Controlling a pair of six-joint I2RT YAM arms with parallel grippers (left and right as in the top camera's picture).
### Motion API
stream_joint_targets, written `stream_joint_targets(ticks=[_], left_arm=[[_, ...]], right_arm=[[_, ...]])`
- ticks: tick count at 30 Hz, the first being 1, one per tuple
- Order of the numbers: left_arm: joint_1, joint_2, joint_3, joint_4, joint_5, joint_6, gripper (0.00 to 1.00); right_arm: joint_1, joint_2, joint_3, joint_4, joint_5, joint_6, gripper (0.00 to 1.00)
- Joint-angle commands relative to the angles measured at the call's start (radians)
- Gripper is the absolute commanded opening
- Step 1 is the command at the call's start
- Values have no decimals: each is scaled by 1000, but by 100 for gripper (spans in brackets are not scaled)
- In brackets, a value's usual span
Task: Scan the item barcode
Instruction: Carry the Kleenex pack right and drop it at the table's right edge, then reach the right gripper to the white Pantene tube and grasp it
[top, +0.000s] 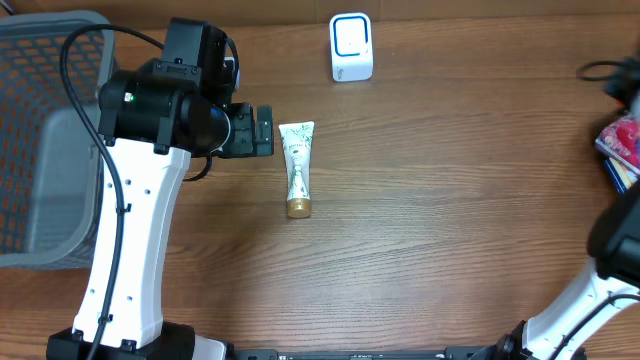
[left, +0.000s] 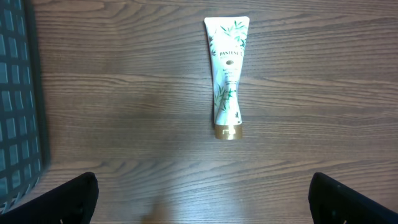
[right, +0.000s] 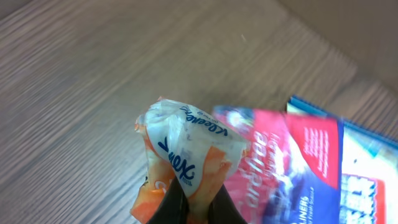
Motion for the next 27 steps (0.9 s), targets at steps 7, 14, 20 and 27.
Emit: stream_joint_targets(ticks=[7, 14, 20, 27], left_arm=[[4, 1, 0, 1, -12, -14, 100], [4, 1, 0, 2, -12, -14, 100], [4, 1, 0, 1, -12, -14, 100], [4, 1, 0, 1, -12, -14, 100]], right_arm=[[-109, -13, 2, -56, -436, 123, 38], [-103, -34, 3, -113, -442, 123, 49], [-85, -151, 4, -172, -877, 111, 65], [156, -159, -5, -353, -1096, -14, 74]])
